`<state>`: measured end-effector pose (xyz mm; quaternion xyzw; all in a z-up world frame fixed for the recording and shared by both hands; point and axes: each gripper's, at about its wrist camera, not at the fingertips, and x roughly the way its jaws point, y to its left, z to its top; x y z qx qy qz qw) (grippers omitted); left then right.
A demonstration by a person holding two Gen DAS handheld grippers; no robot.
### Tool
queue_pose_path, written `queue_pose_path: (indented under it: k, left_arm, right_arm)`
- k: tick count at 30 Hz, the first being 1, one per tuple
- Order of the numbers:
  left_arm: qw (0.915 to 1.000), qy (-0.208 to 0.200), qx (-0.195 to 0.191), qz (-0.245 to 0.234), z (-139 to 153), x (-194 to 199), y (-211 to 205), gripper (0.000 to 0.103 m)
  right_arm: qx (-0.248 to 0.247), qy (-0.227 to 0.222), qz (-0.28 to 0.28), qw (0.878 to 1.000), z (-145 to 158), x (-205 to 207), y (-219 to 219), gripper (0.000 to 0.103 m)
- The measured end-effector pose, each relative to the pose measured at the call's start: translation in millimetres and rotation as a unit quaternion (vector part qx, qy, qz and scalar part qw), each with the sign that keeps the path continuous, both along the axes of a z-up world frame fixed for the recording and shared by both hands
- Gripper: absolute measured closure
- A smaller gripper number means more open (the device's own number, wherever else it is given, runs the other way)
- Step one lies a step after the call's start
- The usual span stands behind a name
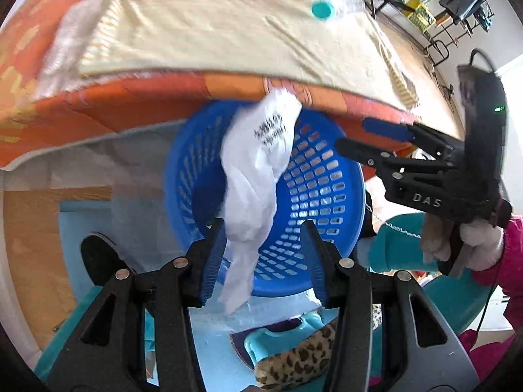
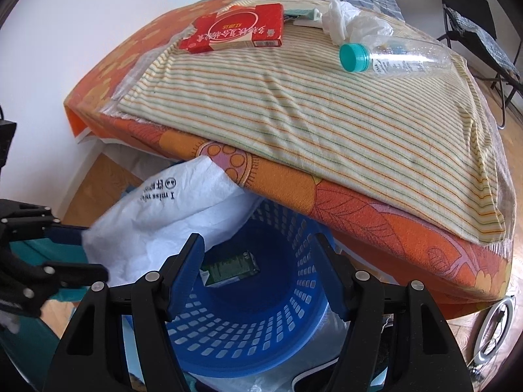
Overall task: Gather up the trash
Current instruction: 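Open both tools to drop the tissue and carton into the blue basket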
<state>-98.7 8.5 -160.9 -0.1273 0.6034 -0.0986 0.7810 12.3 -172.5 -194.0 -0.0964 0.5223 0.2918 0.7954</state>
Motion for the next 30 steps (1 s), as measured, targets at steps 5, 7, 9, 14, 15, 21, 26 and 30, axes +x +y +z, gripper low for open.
queue_pose_path:
  k: [5,7,9,14,15,21,26,30]
  left_arm:
    - [0.9989,-0.044,-0.012,0.011,24,2,9,0.056]
    - [0.9985,-0.055,0.002,-0.002,25,10,6,0.065]
    - [0.9982,-0.054,0.018,-0.017,20,18,-1,0.072]
    - [0.9992,-0.026,0.022,-0.022,-5,36,-5,0.072]
    - [0.9994,-0.018,0.023,-0.018,-12,39,-4,0.072]
    - [0.9987,0.013,0.048,-0.009,-47,57,-1,0.077]
    - [0.9987,0.049,0.013,-0.008,-78,68,-7,0.078]
    - [0.9981,0.057,0.000,-0.023,-85,63,-20,0.078]
  right_arm:
    - [0.008,-0.002,-0.006,1.000,5,2,-1,0.036]
    - [0.008,-0.007,-0.007,1.000,7,1,0,0.036]
    - [0.009,-0.011,-0.009,1.000,9,2,-1,0.036]
    - [0.014,-0.017,-0.017,1.000,13,2,-7,0.036]
    - [0.015,-0.016,-0.019,1.000,14,3,-8,0.036]
    - [0.023,-0.007,-0.025,0.999,15,6,-10,0.036]
    - [0.024,-0.017,-0.024,0.999,20,5,-8,0.036]
    - [0.027,-0.012,-0.031,0.999,19,8,-11,0.036]
